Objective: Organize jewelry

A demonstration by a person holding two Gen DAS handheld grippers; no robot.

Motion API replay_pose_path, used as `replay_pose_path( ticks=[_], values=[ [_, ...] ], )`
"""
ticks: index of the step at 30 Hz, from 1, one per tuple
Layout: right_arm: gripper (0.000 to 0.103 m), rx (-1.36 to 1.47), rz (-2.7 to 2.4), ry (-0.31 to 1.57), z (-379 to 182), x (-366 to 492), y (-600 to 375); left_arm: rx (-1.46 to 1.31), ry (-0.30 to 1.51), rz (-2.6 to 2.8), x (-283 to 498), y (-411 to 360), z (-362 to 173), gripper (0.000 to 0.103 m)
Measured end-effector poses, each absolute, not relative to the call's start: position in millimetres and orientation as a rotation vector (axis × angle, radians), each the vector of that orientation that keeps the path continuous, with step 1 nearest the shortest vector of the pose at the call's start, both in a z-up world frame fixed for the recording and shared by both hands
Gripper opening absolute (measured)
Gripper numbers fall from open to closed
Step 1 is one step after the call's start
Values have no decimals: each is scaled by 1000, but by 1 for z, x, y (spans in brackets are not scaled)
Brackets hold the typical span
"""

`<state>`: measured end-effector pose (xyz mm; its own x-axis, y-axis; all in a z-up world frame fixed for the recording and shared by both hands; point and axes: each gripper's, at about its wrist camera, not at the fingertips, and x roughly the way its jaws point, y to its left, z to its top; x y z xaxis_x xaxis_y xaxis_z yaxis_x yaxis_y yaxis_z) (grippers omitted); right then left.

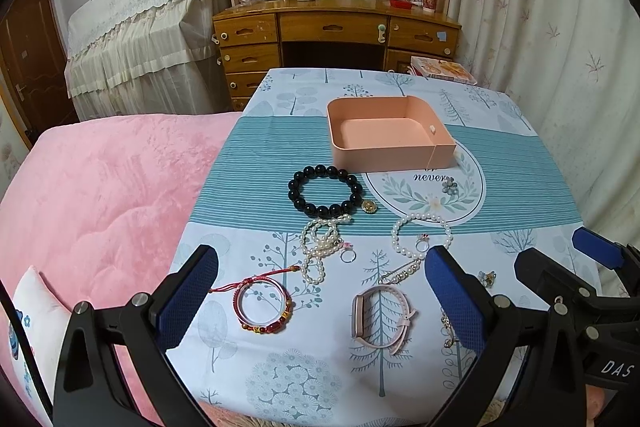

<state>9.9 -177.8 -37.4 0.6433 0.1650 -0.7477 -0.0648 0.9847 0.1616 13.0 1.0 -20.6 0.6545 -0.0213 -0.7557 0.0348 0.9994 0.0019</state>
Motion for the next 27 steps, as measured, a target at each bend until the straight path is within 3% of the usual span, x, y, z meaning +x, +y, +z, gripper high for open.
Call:
replay_pose_path(
  ticks=[27],
  values=[
    [102, 143, 156, 911, -49, 17, -177, 6, 908, -37, 23, 2, -28, 102]
  ],
)
